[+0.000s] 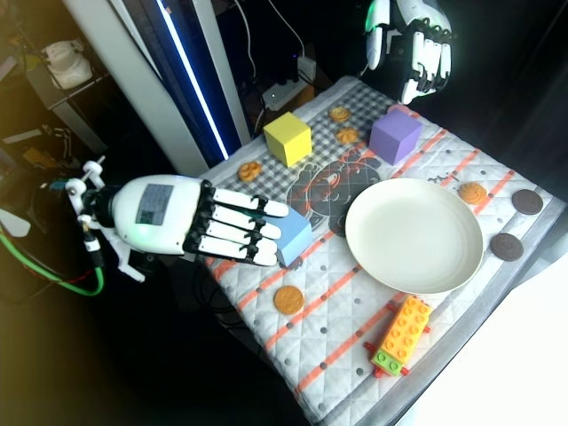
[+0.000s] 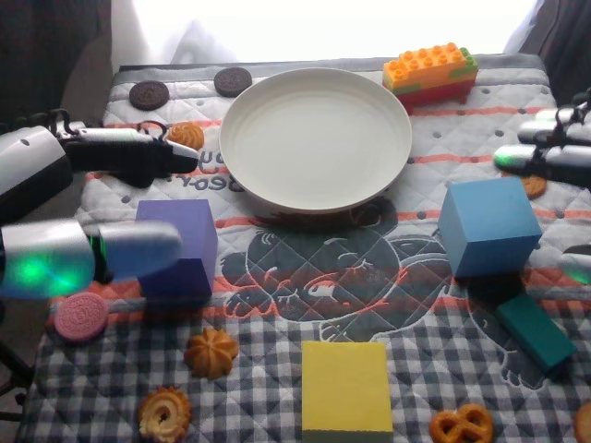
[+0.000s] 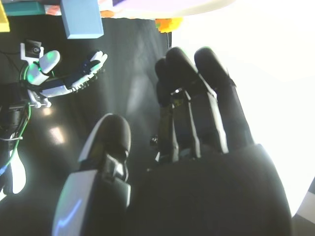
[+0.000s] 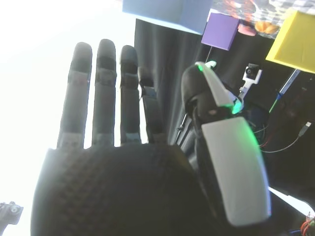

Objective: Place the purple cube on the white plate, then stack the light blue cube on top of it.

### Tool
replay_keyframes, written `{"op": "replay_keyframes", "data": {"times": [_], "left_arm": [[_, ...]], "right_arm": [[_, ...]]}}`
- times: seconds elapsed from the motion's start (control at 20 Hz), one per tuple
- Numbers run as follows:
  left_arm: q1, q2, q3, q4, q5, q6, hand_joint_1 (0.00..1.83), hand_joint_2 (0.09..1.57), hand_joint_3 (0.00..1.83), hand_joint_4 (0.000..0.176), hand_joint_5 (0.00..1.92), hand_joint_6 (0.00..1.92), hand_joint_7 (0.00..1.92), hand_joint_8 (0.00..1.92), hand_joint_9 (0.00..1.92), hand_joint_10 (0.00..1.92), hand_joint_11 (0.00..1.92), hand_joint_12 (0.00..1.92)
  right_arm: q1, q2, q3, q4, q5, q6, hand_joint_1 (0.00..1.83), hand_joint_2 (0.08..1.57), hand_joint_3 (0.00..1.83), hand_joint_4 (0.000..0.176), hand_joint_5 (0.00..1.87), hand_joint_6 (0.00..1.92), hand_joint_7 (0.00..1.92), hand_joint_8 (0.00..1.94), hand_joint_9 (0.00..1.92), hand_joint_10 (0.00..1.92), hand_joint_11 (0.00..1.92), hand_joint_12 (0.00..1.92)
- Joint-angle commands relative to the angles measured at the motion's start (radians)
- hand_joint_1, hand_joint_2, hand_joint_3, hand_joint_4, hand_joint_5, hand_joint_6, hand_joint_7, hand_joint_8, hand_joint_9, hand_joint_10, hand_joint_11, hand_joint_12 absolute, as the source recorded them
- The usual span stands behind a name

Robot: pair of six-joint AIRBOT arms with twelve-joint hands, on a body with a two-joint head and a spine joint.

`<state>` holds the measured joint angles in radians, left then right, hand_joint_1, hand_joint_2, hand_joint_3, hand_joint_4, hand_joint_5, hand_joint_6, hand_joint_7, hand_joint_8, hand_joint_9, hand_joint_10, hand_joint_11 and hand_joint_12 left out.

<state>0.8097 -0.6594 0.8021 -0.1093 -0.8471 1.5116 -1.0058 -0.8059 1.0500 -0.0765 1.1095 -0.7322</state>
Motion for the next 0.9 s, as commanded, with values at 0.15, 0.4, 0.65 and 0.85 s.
{"op": "replay_keyframes", "data": {"times": [0.15,0.4,0.65,0.85], "left_arm": [[-0.031,-0.008,0.024,-0.026,-0.119,0.013,0.73,0.88,0.00,0.114,0.30,0.00,0.14,0.00,0.13,0.01,0.00,0.44],[-0.084,-0.058,0.057,-0.084,-0.002,0.149,0.72,0.80,0.00,0.107,0.31,0.00,0.28,0.01,0.26,0.01,0.00,0.56],[-0.121,-0.097,0.088,-0.123,0.115,0.251,0.67,0.82,0.00,0.105,0.37,0.01,0.27,0.00,0.29,0.00,0.00,0.70],[-0.141,-0.126,0.119,-0.146,0.183,0.287,0.73,0.84,0.00,0.084,0.43,0.00,0.38,0.00,0.40,0.01,0.00,0.86]], "right_arm": [[0.009,0.001,0.004,0.026,0.109,0.001,0.36,1.17,0.00,0.145,0.37,0.00,0.22,0.00,0.20,0.00,0.00,0.90],[0.005,0.000,0.004,0.026,0.107,0.003,0.34,1.17,0.00,0.155,0.36,0.00,0.24,0.00,0.21,0.00,0.00,0.90],[0.001,0.000,0.004,0.026,0.107,0.015,0.41,1.17,0.00,0.135,0.38,0.00,0.23,0.00,0.20,0.00,0.00,0.83],[-0.008,-0.001,0.004,0.024,0.108,0.033,0.42,1.18,0.00,0.138,0.38,0.00,0.25,0.00,0.19,0.00,0.00,0.80]]}}
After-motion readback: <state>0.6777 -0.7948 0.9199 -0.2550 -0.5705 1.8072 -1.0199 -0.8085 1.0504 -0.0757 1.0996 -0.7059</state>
